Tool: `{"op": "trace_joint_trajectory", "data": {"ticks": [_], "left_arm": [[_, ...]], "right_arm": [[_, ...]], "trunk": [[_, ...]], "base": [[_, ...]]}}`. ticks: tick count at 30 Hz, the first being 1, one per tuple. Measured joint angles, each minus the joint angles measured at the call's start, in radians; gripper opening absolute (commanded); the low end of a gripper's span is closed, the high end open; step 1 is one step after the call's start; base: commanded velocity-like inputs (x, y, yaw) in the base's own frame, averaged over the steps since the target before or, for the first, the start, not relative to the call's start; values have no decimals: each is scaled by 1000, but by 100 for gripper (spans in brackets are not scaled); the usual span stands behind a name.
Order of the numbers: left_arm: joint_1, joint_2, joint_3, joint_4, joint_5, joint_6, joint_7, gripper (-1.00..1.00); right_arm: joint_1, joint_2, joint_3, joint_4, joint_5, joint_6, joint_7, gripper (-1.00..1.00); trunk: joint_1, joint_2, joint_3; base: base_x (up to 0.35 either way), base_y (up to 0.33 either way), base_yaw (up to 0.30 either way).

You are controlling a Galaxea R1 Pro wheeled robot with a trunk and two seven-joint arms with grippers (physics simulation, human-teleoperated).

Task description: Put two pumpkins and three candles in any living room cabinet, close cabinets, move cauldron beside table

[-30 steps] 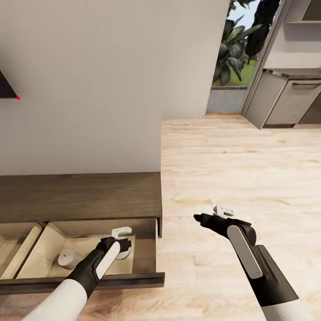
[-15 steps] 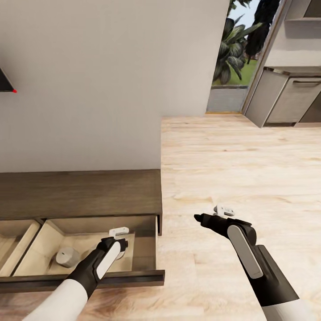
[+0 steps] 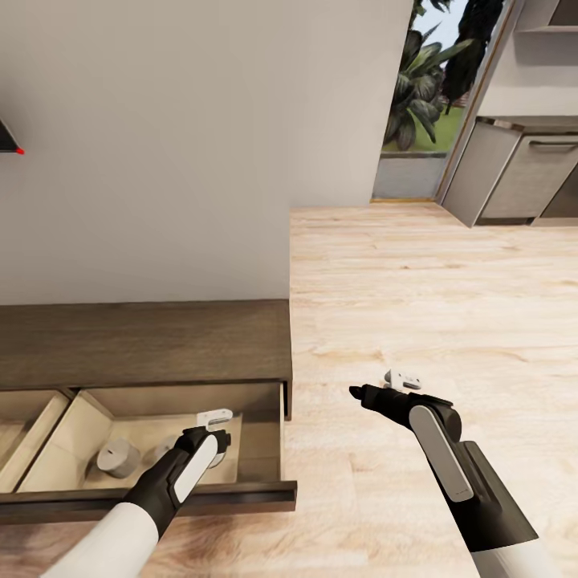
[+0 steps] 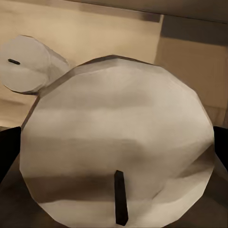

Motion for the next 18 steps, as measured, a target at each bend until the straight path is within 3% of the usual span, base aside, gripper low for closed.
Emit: {"op": "trace_joint_trajectory", "data": {"ticks": [18], "left_arm": [[0,2,0,-3,12,2,-2,-100]], "right_arm": [[0,1,1,0,0,0,0,100]], "trunk": [[69,-126,-56]], "base": [[0,0,0]]}}
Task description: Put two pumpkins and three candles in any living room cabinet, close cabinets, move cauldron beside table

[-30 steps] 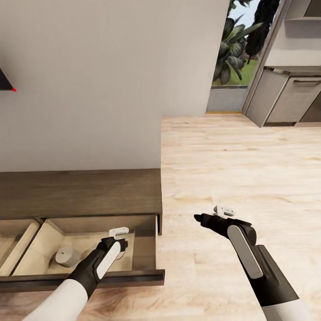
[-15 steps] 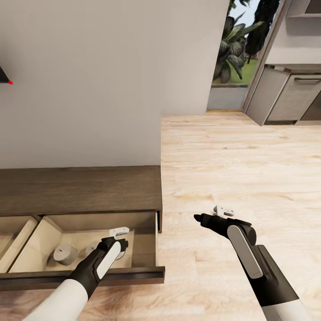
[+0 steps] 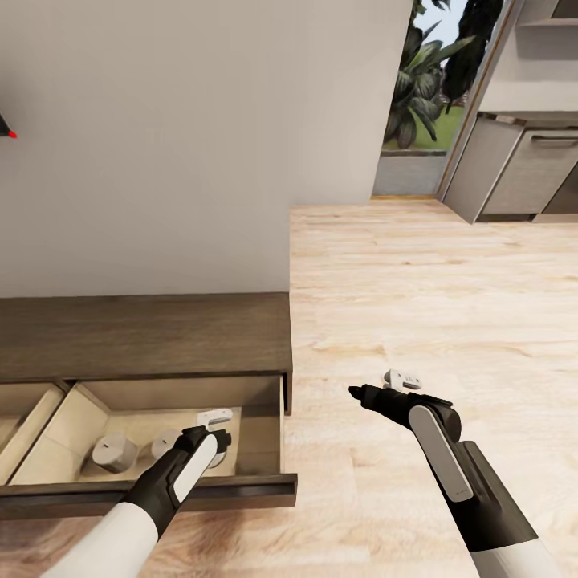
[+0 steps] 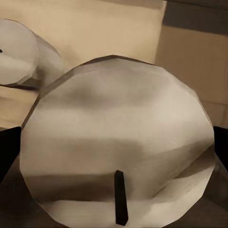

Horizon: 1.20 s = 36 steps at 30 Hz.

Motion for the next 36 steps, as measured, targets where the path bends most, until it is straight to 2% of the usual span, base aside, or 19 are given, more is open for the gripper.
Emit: {"op": "trace_joint_trajectory", "data": {"ticks": [9,28,36], "left_arm": [[0,0,0,-4,1,0,0,-100],[0,2,1,-4,1,4,-2,-100],[0,1,1,-5,4,3,-2,-100]], "right_arm": [[0,0,0,1,0,0,0,100],[0,0,0,-2,0,0,0,100],[0,0,-1,0,0,0,0,100]], "trunk": [[0,0,0],[0,0,0],[4,-7,-3]], "base": [[4,0,0],[126,-35,0],[21,-7,0]]}}
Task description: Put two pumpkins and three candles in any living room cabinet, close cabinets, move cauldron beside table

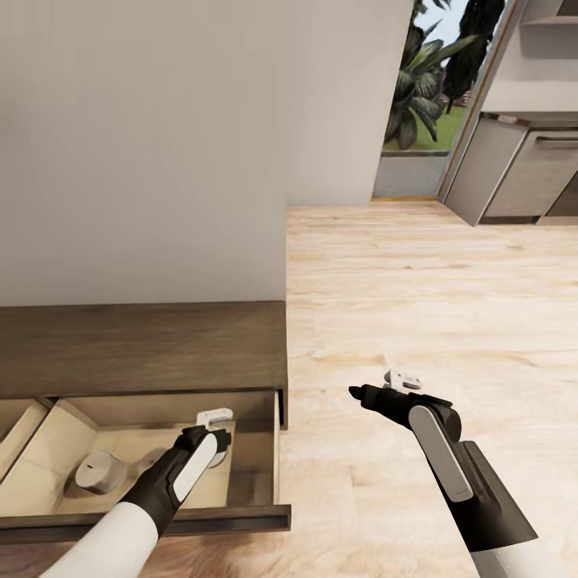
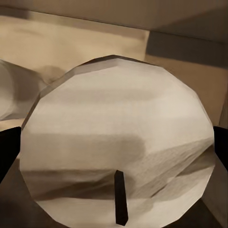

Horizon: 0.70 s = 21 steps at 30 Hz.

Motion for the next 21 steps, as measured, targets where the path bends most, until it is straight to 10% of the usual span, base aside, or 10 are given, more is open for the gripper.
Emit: {"op": "trace_joint_trajectory", "data": {"ticks": [21], "left_arm": [[0,0,0,-8,0,0,-3,-100]], "right_arm": [[0,0,0,0,0,0,0,100]], "trunk": [[81,-147,-66]], "base": [[0,0,0]]}}
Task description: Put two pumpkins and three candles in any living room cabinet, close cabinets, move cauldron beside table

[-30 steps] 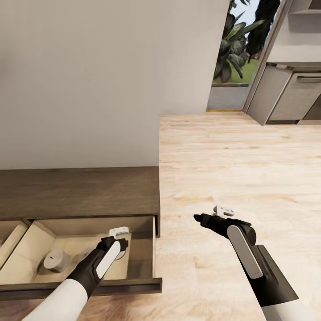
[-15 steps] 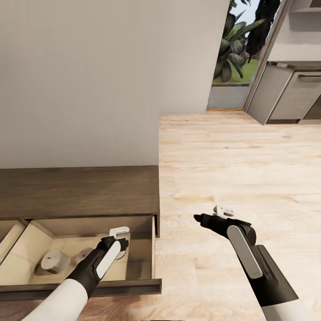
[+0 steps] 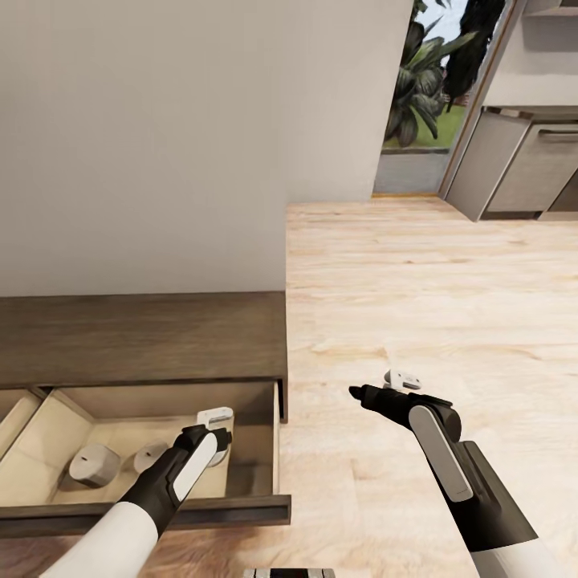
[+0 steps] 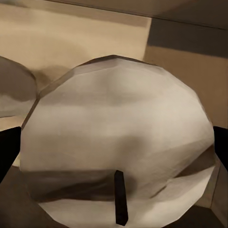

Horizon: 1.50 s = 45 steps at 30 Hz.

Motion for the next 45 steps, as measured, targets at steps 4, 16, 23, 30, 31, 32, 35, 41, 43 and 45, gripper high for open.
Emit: {"op": "trace_joint_trajectory", "data": {"ticks": [4,16,23,30,31,32,35,41,43,45], "left_arm": [[0,1,1,0,2,0,-1,-100],[0,22,60,0,-4,2,-144,-100],[0,37,74,-1,-2,0,-167,-100],[0,38,74,-1,-2,0,-164,-100],[0,38,74,-1,-2,0,-164,-100],[0,38,74,-1,-2,0,-163,-100],[0,38,74,-1,-2,0,-163,-100],[0,38,74,-1,-2,-1,-163,-100],[0,38,75,-1,-3,-1,-163,-100],[0,38,75,-6,-2,-1,-163,-100]], "right_arm": [[0,0,1,2,0,0,0,100],[0,0,1,2,0,0,0,100],[0,0,1,2,0,0,0,100],[0,0,1,2,0,0,0,100],[0,0,1,1,0,0,0,100],[0,0,1,1,0,0,0,100],[0,0,1,2,0,0,0,100],[0,0,1,2,0,0,0,100],[0,0,1,1,0,0,0,100],[0,0,1,1,0,0,0,100]], "trunk": [[15,-28,-13],[61,-112,-50],[88,-161,-72],[112,-203,-95],[112,-204,-99],[113,-204,-102],[114,-205,-114],[116,-206,-133],[116,-206,-133],[116,-206,-133]], "base": [[0,0,0],[0,0,0],[0,0,0],[0,0,0],[0,0,0],[0,0,0],[0,0,0],[0,0,0],[0,0,0],[0,0,0]]}}
